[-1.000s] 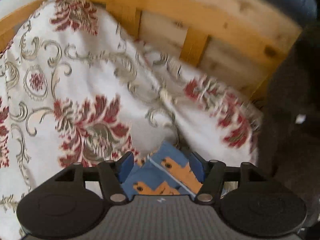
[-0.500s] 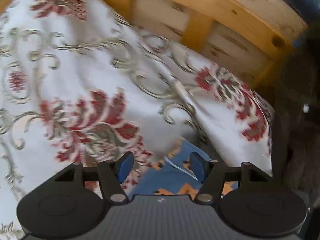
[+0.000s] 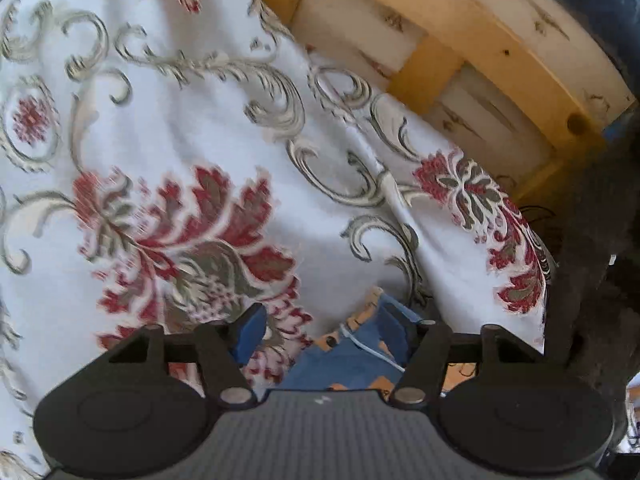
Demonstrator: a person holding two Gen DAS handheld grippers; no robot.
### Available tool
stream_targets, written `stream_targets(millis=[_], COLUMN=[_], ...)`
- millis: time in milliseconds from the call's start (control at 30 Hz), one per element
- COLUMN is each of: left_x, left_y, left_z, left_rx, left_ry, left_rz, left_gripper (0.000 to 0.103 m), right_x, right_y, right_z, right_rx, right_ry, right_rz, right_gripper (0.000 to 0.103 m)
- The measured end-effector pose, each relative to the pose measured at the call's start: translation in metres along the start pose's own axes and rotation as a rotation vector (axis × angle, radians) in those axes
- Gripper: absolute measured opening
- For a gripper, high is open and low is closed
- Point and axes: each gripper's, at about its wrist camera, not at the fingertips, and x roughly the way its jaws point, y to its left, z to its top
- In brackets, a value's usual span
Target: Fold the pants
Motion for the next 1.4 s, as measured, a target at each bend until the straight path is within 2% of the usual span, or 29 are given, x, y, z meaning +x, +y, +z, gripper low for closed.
stream_targets(millis=[67, 100, 133, 200, 233, 267, 333, 433, 567, 667, 700, 733, 800, 867, 967, 1000, 1100, 1133, 1200, 1233, 1267, 1400], left_x=[0.008, 0.011, 0.014, 0.012, 0.009, 0.004, -0.007, -0.024, -0.036, -0.036, -0.034, -0.030, -0.025, -0.018, -0.008, -0.003, 0.012, 0.018, 0.025, 0.028, 0.028, 0.032], left_y=[-0.010, -0.016, -0.023, -0.036, -0.042, -0.046, -0.047, -0.043, -0.046, -0.051, -0.052, -0.053, -0.054, -0.050, -0.050, -0.050, -0.052, -0.055, -0.056, -0.055, -0.055, -0.049], left_z=[-0.001, -0.002, -0.003, -0.008, -0.011, -0.015, -0.022, -0.031, -0.043, -0.056, -0.058, -0.060, -0.062, -0.057, -0.044, -0.039, -0.027, -0.024, -0.020, -0.018, -0.017, -0.013], left_rx=[0.035, 0.068, 0.101, 0.175, 0.219, 0.254, 0.281, 0.310, 0.434, 0.501, 0.528, 0.549, 0.565, 0.532, 0.499, 0.486, 0.454, 0.454, 0.463, 0.465, 0.464, 0.447], left_ry=[0.008, 0.007, 0.003, -0.010, -0.024, -0.041, -0.060, -0.051, 0.026, 0.126, 0.161, 0.176, 0.150, 0.127, 0.055, 0.044, 0.047, 0.063, 0.090, 0.099, 0.100, 0.110], left_rz=[-0.022, -0.014, 0.000, 0.029, 0.031, 0.018, -0.043, -0.121, -0.138, -0.160, -0.161, -0.150, -0.090, -0.043, 0.083, 0.104, 0.135, 0.134, 0.149, 0.138, 0.127, 0.083], left_gripper=[0.062, 0.053, 0.025, 0.019, 0.008, 0.008, 0.007, 0.006, 0.006, 0.006, 0.006, 0.007, 0.007, 0.007, 0.007, 0.007, 0.009, 0.012, 0.027, 0.038, 0.043, 0.044], right_x=[-0.001, -0.002, -0.003, -0.004, -0.004, -0.004, -0.003, -0.001, 0.000, 0.001, 0.002, 0.002, 0.002, 0.001, 0.001, 0.001, 0.001, 0.001, 0.001, 0.002, 0.001, 0.001], right_y=[0.001, 0.000, -0.001, -0.002, -0.002, -0.002, 0.000, 0.004, 0.005, 0.002, 0.002, 0.001, 0.000, -0.001, -0.002, -0.001, -0.002, -0.002, -0.002, -0.002, -0.002, -0.001], right_z=[0.000, -0.001, -0.001, -0.001, -0.001, -0.001, -0.001, -0.002, -0.003, -0.003, -0.003, -0.003, -0.003, -0.003, -0.003, -0.003, -0.002, -0.003, -0.003, -0.003, -0.003, -0.003], right_rx=[-0.004, -0.002, 0.000, 0.001, 0.000, -0.003, -0.016, -0.051, -0.070, -0.063, -0.063, -0.057, -0.049, -0.041, -0.037, -0.036, -0.036, -0.036, -0.035, -0.037, -0.037, -0.038], right_ry=[0.001, 0.001, 0.002, 0.005, 0.005, 0.007, 0.012, 0.028, 0.032, 0.032, 0.034, 0.034, 0.032, 0.027, 0.026, 0.026, 0.026, 0.026, 0.025, 0.026, 0.026, 0.027], right_rz=[0.018, 0.024, 0.028, 0.031, 0.030, 0.028, 0.024, 0.036, 0.037, 0.016, 0.002, 0.002, 0.001, -0.002, 0.000, 0.000, 0.002, 0.002, 0.002, 0.001, 0.001, 0.002], right_gripper=[0.020, 0.022, 0.023, 0.024, 0.024, 0.024, 0.024, 0.032, 0.034, 0.024, 0.015, 0.013, 0.009, 0.008, 0.007, 0.007, 0.008, 0.007, 0.007, 0.007, 0.007, 0.008])
